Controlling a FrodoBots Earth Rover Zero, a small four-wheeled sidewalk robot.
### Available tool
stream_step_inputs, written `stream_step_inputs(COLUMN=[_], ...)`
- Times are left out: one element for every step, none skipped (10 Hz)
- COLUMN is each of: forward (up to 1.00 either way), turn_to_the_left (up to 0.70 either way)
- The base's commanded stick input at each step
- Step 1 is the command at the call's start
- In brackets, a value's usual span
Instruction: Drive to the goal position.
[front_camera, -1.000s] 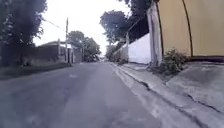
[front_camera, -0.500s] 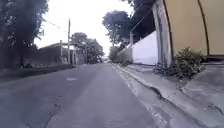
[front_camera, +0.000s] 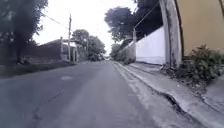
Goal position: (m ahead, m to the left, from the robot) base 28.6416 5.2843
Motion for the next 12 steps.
stream_step_inputs(forward=[1.00, 1.00, 1.00, 1.00, 1.00, 1.00, 1.00, 1.00, 1.00, 1.00, 1.00, 1.00], turn_to_the_left=[0.00, 0.00, 0.00, 0.00, 0.00, 0.00, 0.00, 0.00, 0.00, 0.00, 0.00, 0.00])
